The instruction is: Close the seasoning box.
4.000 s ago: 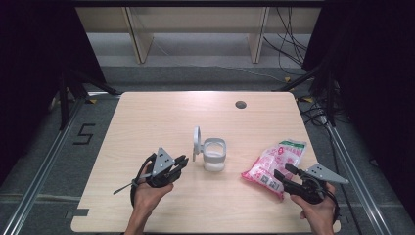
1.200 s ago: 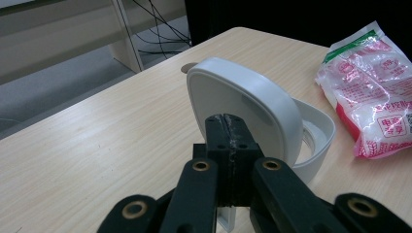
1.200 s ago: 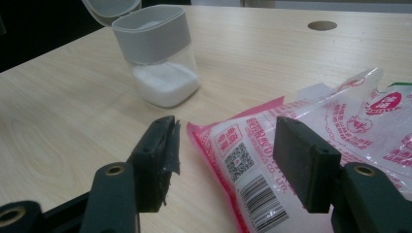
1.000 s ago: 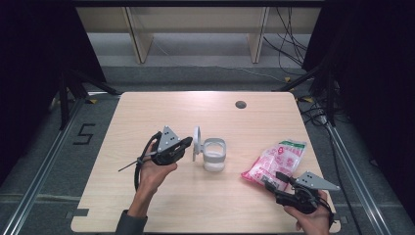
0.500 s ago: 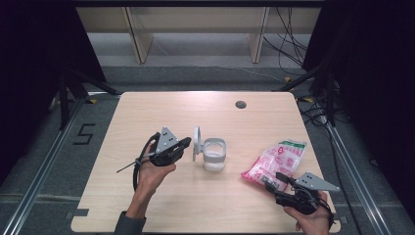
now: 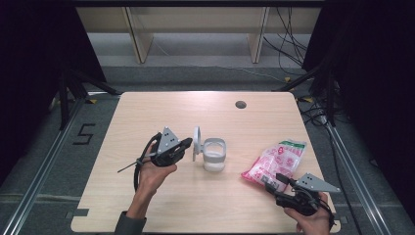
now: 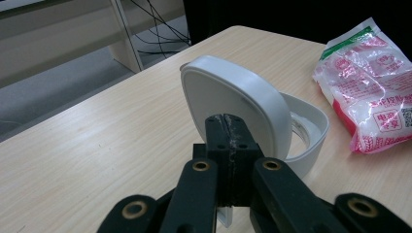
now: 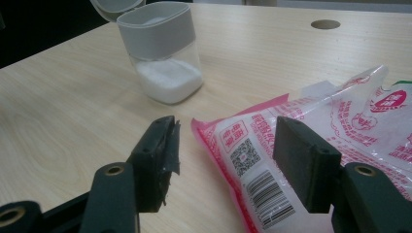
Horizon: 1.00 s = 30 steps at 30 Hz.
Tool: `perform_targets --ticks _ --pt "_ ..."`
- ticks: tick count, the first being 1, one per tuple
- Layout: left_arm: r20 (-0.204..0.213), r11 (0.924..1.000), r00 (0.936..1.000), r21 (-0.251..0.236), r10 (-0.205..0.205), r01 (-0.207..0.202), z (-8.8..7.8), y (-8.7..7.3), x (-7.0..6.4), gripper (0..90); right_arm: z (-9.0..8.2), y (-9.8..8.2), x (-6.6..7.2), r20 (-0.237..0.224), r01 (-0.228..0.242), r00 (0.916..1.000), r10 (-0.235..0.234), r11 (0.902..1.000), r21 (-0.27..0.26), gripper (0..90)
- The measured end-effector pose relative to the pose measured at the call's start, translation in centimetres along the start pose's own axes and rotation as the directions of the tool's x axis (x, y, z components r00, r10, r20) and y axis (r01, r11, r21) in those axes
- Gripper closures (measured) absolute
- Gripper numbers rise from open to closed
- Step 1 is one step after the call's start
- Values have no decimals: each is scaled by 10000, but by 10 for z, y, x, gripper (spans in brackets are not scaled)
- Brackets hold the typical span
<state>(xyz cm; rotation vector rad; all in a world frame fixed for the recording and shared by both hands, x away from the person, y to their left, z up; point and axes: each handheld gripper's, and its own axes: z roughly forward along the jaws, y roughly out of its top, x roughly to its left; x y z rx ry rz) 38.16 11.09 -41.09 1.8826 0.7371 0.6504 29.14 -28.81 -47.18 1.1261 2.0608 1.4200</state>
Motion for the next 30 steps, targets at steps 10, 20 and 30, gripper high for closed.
perform_targets --ticks 10,20,30 --pt "14 10000 10000 2 77 -77 -1 2 -1 894 -2 0 3 -210 -276 9994 281 9994 198 419" --pt "61 10000 9999 -34 90 -90 -1 4 -2 894 -3 0 6 -278 -604 9977 613 9977 315 419" --pt "82 9999 9999 14 107 -107 -1 5 -4 891 -1 -1 4 -296 -165 9994 168 9998 82 419"
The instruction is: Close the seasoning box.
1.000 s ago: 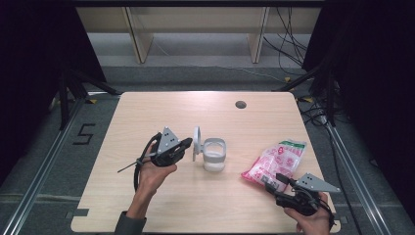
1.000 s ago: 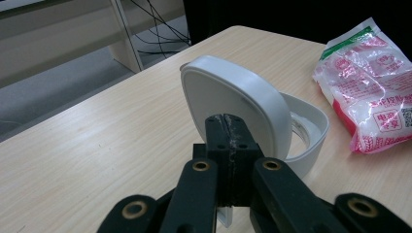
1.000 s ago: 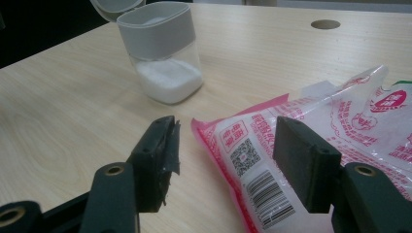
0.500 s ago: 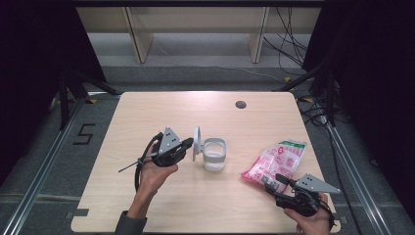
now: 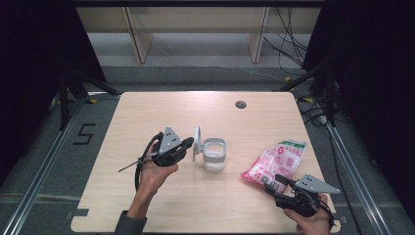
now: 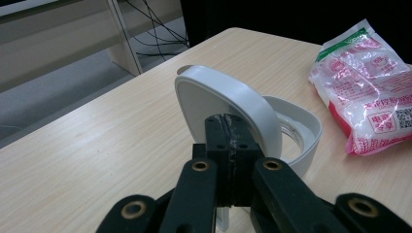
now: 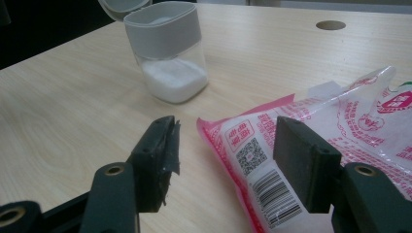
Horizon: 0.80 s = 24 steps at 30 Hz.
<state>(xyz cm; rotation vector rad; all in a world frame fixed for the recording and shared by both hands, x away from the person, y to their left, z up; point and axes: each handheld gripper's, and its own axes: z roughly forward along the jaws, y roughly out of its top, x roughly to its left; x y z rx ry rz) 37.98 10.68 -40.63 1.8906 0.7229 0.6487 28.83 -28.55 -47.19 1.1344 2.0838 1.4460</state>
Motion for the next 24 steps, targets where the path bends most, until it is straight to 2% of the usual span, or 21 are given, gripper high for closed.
perform_targets --ticks 1,2,4,5,6,7,11,13,14,15,16,17,18,19,24 --pt "34 10000 10000 1 44 -44 0 0 0 891 0 0 0 6 -58 10000 58 10000 0 420" --pt "53 10000 10000 -2 13 -13 0 1 0 891 0 0 -1 137 236 9996 -234 9996 -180 419" --pt "62 10000 10000 -32 33 -33 0 1 -1 891 0 0 -1 144 213 9997 -211 9996 -172 419" --pt "66 10000 10000 -29 21 -21 1 2 -1 891 0 -1 2 32 -249 9997 250 9995 -173 419" --pt "75 10000 9999 5 95 -95 1 2 -1 891 -1 0 2 85 -221 9997 221 9998 -1 420" --pt "105 10000 9999 7 54 -54 1 2 -2 891 0 0 -1 147 129 9998 -127 9998 -130 420" --pt "128 10000 9999 8 67 -67 2 3 -3 888 -1 0 0 118 56 9999 -55 9999 -100 420" --pt "179 9998 9996 17 217 -218 3 4 -3 888 0 0 0 159 130 9998 -128 9998 -139 420" --pt "144 10000 9999 13 93 -93 3 4 -5 887 0 0 0 163 131 9998 -128 9998 -136 420" --pt "161 9998 9997 21 210 -210 4 5 -5 886 0 -1 1 70 -114 9999 115 9997 -200 421" --pt "189 9999 9997 55 161 -162 4 5 -6 886 -1 0 3 -36 -469 9989 469 9989 22 421" --pt "221 9998 9996 31 174 -174 5 6 -7 886 -1 0 3 -20 -498 9988 498 9988 13 421" --pt "218 9999 9997 -7 131 -131 6 6 -8 885 -3 0 3 79 -526 9986 524 9984 231 421" --pt "193 9999 9997 23 140 -140 6 7 -9 885 -2 0 0 50 -175 9998 175 9998 34 421" --pt "387 9996 9988 46 293 -295 9 10 -15 881 -1 0 1 46 -143 9999 143 9999 56 421"
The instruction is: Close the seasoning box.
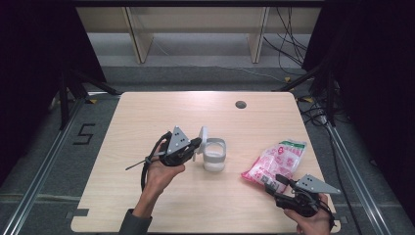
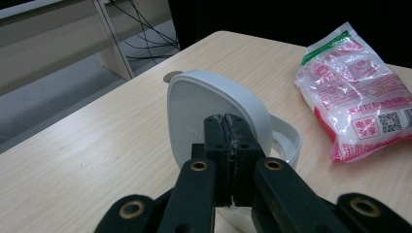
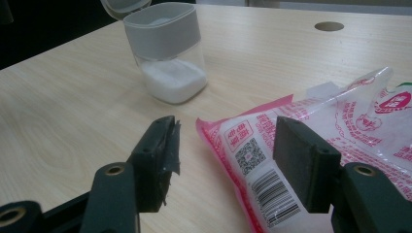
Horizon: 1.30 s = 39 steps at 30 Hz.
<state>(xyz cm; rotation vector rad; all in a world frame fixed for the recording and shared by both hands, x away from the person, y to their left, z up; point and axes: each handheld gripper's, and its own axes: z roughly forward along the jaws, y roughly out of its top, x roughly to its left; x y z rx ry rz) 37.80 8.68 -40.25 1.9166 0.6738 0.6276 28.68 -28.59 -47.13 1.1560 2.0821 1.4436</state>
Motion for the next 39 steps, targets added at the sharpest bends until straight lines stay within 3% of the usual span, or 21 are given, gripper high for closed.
perform_targets --ticks 1,4,9,12,15,19,22,25,27,29,32,37,38,39 --pt "25 10000 10000 5 2 -2 0 0 -1 880 -1 0 3 -22 -366 9993 366 9993 92 421" --pt "101 10000 9999 -43 -42 42 1 1 -2 874 2 -1 1 14 -55 10000 55 9997 -240 421" --pt "252 10000 9997 -51 -11 12 3 2 -5 870 2 -1 1 -2 -81 10000 81 9998 -207 420" --pt "338 10000 9994 -73 60 -57 3 2 -7 862 2 0 -2 9 386 9993 -386 9990 -237 420" --pt "334 9999 9994 -110 34 -30 0 1 -6 829 2 0 -2 38 437 9990 -436 9986 -287 420" --pt "549 9999 9985 -129 -65 72 -5 -4 -4 741 1 -1 -1 4 237 9997 -237 9997 -56 420" --pt "663 9992 9973 -213 -321 335 -7 -7 -7 614 0 0 -2 -80 386 9992 -385 9992 144 420" --pt "447 9984 9977 -241 -505 516 -10 -10 -10 511 1 0 -2 62 452 9990 -452 9989 91 418" --pt "368 9974 9970 -206 -686 694 -11 -13 -12 447 0 0 -2 -87 333 9994 -331 9992 200 417" --pt "306 9974 9972 -217 -683 690 -12 -16 -14 410 1 0 -3 59 575 9983 -575 9983 41 416" --pt "263 9962 9962 -211 -835 840 -12 -20 -17 341 2 0 -2 -117 286 9995 -285 9996 13 416" --pt "334 9949 9948 -264 -962 971 -15 -28 -23 298 2 -1 -2 -22 364 9993 -364 9993 -14 415" --pt "341 9946 9945 -279 -990 999 -16 -30 -24 293 1 -1 1 43 -44 10000 44 9999 93 415" --pt "274 9949 9948 -232 -979 985 -17 -31 -24 289 2 -2 1 40 43 10000 -43 10000 54 415"
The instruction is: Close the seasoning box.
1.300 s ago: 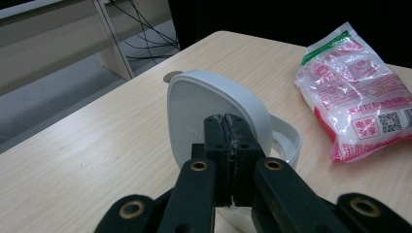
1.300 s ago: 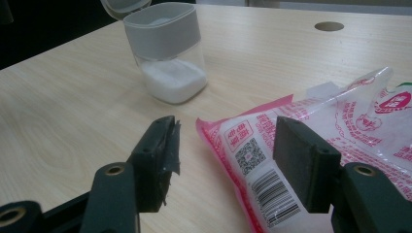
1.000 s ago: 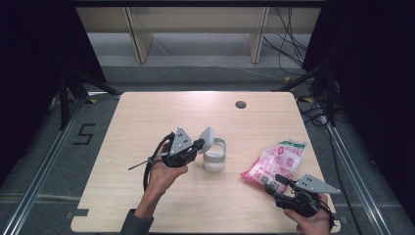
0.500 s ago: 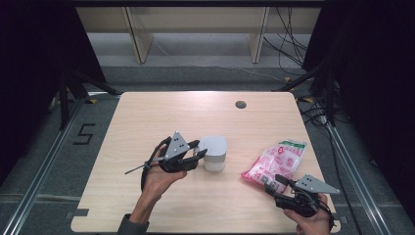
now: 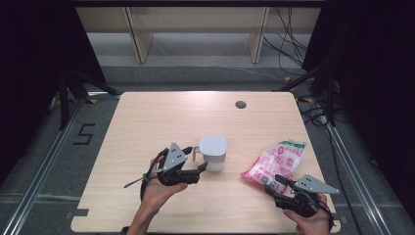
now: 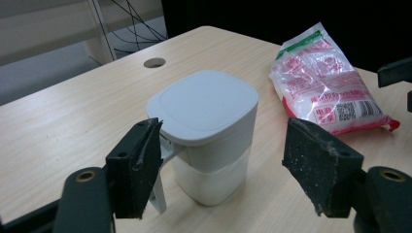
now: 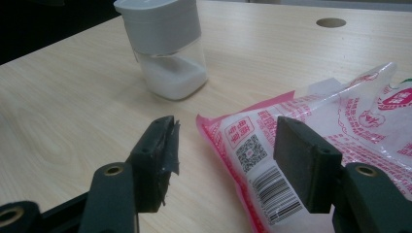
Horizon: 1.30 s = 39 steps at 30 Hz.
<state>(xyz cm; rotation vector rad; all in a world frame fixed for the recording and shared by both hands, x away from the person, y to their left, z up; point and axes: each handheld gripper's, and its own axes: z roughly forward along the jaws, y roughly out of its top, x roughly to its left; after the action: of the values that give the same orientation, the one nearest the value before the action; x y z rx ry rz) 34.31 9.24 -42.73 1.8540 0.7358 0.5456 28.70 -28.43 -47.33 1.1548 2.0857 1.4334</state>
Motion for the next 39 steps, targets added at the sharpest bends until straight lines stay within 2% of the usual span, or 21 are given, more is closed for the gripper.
perform_targets --ticks 1,2,3,7,8,10,11,13,14,15,16,17,18,26,27,28,29,30,31,37,39 --pt "-1 10000 10000 20 -34 34 -1 -1 0 285 0 0 -1 6 99 10000 -99 9999 -46 415" --pt "143 9999 9999 -100 -21 22 -2 -3 0 283 0 0 1 -26 -63 10000 63 10000 -11 415" --pt "111 9999 9998 -71 -154 155 -3 -4 -1 282 0 0 0 -20 -51 10000 51 10000 -16 415" --pt "124 9997 9997 -142 -218 220 -6 -8 -2 279 1 0 0 28 30 10000 -30 10000 -64 415" --pt "165 9994 9994 -140 -313 315 -6 -10 -2 279 0 0 0 -38 -77 10000 77 10000 -10 415" --pt "197 9995 9994 -79 -288 290 -7 -11 -3 279 1 0 -1 10 33 10000 -33 10000 -56 415" --pt "162 9996 9995 -95 -253 255 -8 -11 -2 279 1 0 -1 -99 -33 9999 34 10000 89 414" --pt "142 9996 9996 -56 -258 259 -9 -13 -2 276 2 0 -3 -19 214 9998 -214 9998 -63 413" --pt "185 9995 9994 -91 -297 298 -8 -14 -3 276 0 0 -2 -31 131 9999 -130 9997 205 413" --pt "139 9997 9997 -31 -225 225 -9 -16 -3 275 0 0 0 -151 -57 9999 58 9999 117 412" --pt "102 9994 9994 -1 -336 336 -9 -17 -4 275 1 0 -2 -85 233 9997 -233 9997 -66 412" --pt "116 9994 9993 30 -343 343 -9 -19 -4 274 0 0 -2 -77 248 9997 -249 9997 -45 411" --pt "115 9993 9993 78 -358 357 -10 -20 -4 272 0 0 1 -24 -37 10000 37 10000 58 411" --pt "137 9993 9993 168 -342 340 -15 -28 -6 260 0 0 1 -75 -73 9999 73 10000 -27 408" --pt "149 9993 9993 177 -330 327 -15 -29 -6 261 0 0 1 -67 -49 10000 49 10000 -6 408" --pt "135 9991 9992 182 -383 380 -15 -29 -6 260 1 0 -2 -102 264 9996 -265 9996 -65 408" --pt "64 9989 9990 193 -439 438 -15 -29 -6 260 1 0 1 -89 43 10000 -43 10000 -31 407" --pt "60 9989 9991 175 -427 426 -15 -29 -6 261 1 0 -1 -40 313 9995 -313 9995 -67 407" --pt "76 9989 9990 174 -430 429 -16 -29 -7 260 1 0 -1 -14 363 9993 -363 9993 -32 407" --pt "205 9994 9994 225 -275 270 -15 -31 -10 258 1 0 0 -90 269 9996 -269 9996 -25 406" --pt "164 9989 9992 276 -377 372 -15 -34 -12 258 1 0 -1 -92 276 9996 -276 9996 -27 406"
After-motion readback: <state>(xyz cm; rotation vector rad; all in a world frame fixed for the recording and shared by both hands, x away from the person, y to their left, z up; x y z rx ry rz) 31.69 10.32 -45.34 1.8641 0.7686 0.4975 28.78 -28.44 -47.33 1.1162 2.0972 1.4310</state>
